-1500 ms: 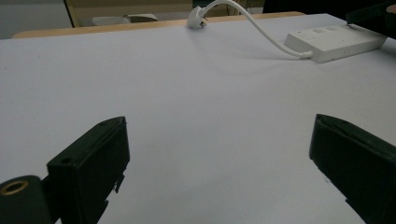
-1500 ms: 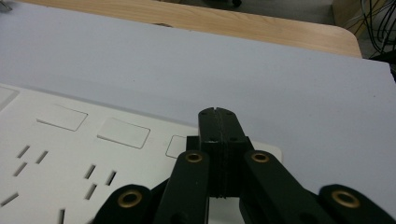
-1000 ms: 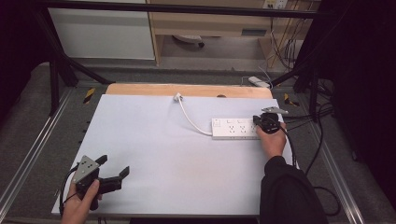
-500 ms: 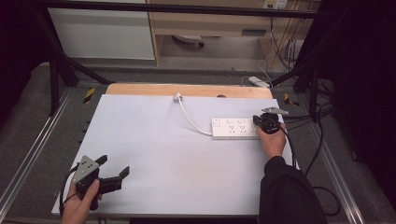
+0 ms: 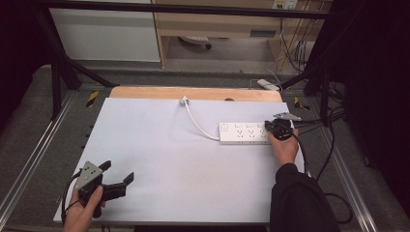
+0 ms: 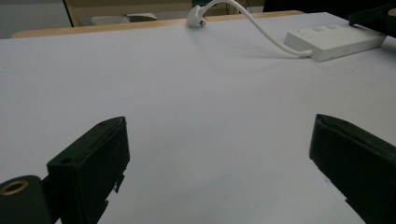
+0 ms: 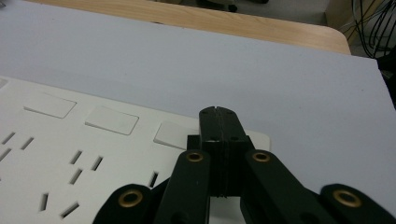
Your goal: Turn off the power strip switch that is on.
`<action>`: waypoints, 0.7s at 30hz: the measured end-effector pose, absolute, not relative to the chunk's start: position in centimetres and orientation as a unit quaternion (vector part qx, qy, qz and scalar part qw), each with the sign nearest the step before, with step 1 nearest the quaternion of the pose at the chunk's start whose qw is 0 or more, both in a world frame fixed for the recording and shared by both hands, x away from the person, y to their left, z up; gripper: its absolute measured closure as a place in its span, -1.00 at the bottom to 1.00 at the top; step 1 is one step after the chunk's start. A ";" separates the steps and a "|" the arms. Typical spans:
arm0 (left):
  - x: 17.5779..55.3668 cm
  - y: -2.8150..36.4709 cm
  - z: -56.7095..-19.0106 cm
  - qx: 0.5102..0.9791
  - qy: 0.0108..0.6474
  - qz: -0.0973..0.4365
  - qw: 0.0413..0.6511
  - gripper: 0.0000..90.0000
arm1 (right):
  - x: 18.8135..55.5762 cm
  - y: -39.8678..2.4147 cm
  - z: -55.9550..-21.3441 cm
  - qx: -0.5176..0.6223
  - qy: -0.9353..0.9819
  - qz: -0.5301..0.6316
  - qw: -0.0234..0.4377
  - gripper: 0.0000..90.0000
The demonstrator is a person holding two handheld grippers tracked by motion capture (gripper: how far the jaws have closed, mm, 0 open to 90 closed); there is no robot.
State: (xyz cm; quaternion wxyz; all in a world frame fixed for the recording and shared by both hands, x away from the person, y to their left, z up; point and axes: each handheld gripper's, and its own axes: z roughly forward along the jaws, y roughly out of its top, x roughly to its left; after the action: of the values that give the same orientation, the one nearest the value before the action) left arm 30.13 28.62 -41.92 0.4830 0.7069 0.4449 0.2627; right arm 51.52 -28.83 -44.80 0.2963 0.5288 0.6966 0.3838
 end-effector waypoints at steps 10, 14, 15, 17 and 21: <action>30.1 28.7 -41.9 0.706 0.446 0.262 0.483 -0.89 | 51.6 -28.9 -44.8 0.537 0.690 0.387 0.292 1.00; 30.1 28.7 -41.9 0.706 0.447 0.262 0.483 -0.89 | 51.6 -29.1 -44.7 0.540 0.689 0.383 0.295 1.00; 30.1 28.7 -41.9 0.706 0.447 0.263 0.483 -0.89 | 51.6 -29.2 -44.7 0.540 0.689 0.384 0.294 1.00; 30.1 28.7 -41.9 0.706 0.447 0.263 0.483 -0.89 | 51.6 -29.1 -44.7 0.539 0.690 0.384 0.293 1.00; 30.1 28.7 -41.9 0.706 0.446 0.263 0.482 -0.89 | 51.6 -29.0 -44.6 0.536 0.691 0.387 0.291 1.00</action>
State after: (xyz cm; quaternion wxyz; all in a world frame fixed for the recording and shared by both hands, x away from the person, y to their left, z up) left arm 30.08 28.67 -41.91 0.4822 0.7064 0.4462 0.2633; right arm 51.58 -28.96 -44.62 0.2910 0.5359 0.6914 0.3875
